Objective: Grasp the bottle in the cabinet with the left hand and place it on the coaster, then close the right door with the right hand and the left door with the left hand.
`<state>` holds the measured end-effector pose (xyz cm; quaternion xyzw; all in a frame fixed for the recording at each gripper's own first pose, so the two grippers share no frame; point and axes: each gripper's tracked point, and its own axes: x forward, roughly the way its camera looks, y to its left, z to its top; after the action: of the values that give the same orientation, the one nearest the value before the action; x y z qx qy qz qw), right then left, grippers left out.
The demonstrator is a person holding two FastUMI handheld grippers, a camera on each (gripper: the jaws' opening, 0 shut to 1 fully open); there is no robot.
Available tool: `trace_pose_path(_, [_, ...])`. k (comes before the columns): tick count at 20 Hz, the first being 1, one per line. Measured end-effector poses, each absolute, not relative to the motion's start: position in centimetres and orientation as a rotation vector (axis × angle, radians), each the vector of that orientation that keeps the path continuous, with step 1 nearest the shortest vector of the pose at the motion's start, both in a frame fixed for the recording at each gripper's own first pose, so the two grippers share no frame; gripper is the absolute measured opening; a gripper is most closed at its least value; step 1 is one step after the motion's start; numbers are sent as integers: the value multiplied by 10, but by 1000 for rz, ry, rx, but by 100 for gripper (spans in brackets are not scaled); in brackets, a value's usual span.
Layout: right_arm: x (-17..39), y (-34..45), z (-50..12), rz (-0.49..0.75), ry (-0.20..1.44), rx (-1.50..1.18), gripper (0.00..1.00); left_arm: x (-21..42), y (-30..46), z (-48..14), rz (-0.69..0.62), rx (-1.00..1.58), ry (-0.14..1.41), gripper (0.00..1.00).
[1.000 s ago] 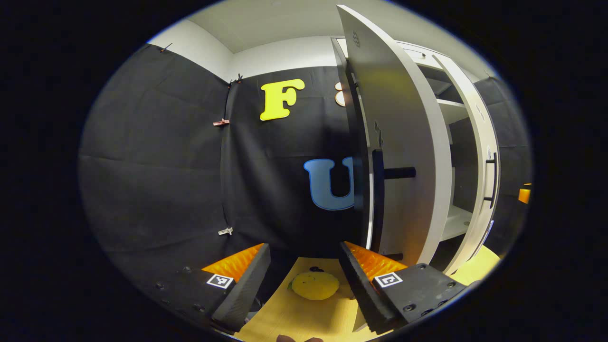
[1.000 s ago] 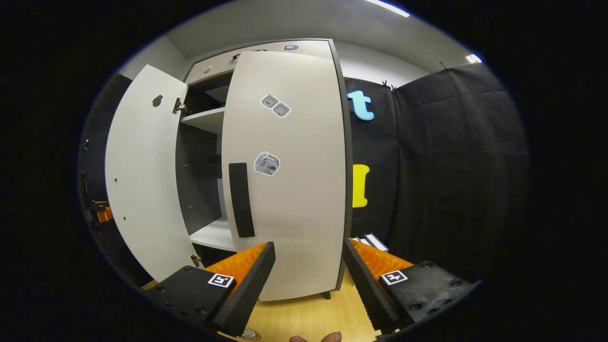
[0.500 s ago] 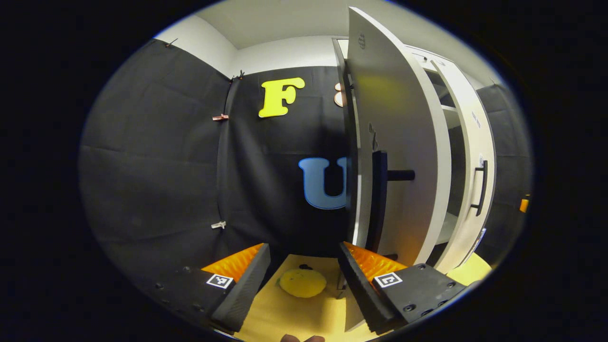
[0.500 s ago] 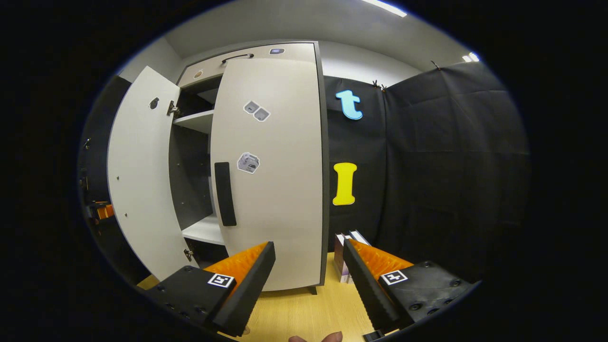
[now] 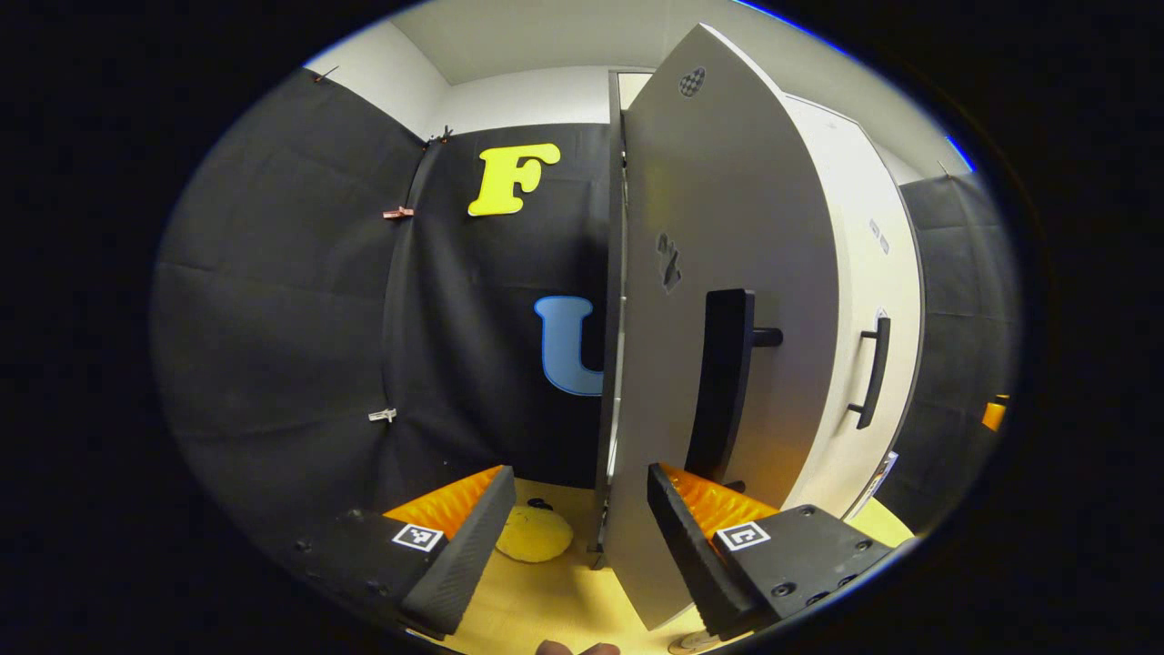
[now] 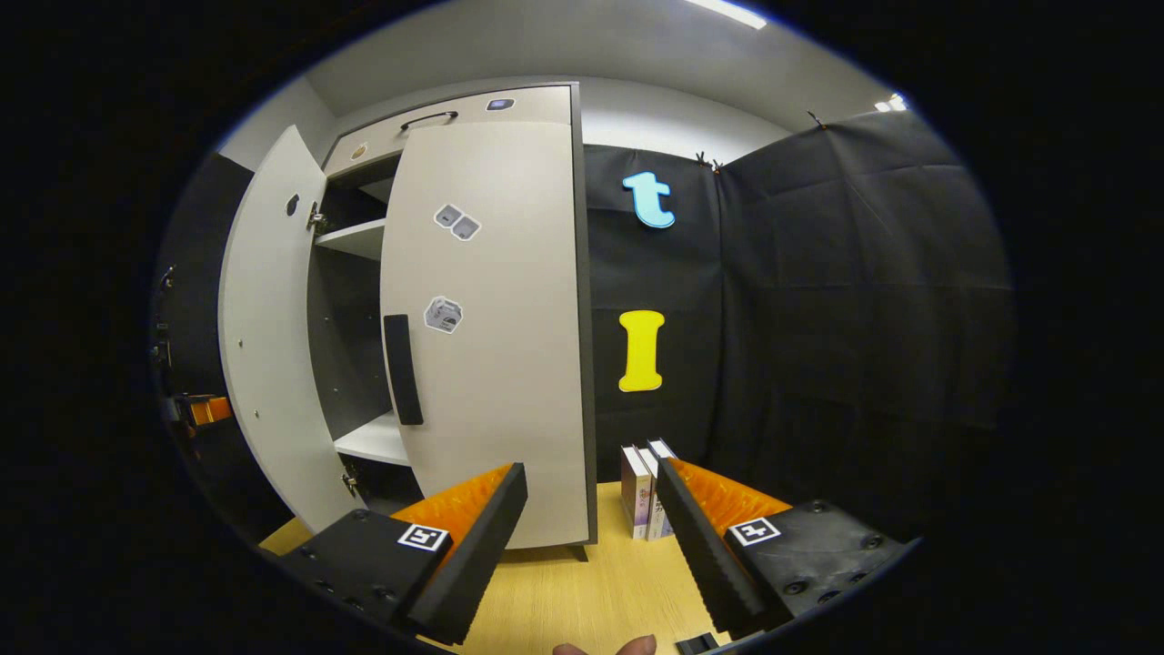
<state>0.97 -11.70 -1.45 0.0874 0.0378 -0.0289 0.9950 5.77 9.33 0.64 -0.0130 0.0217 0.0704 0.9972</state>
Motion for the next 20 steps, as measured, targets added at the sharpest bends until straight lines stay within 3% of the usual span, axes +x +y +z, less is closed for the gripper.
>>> trace_pose_path(11, [6,-157,-15,-103,72,123,96,115,5,9,26,-23,41,94])
trace_pose_path(20, [13,-176,-18,-124,81,123,96,143,-22,7,42,-22,44,94])
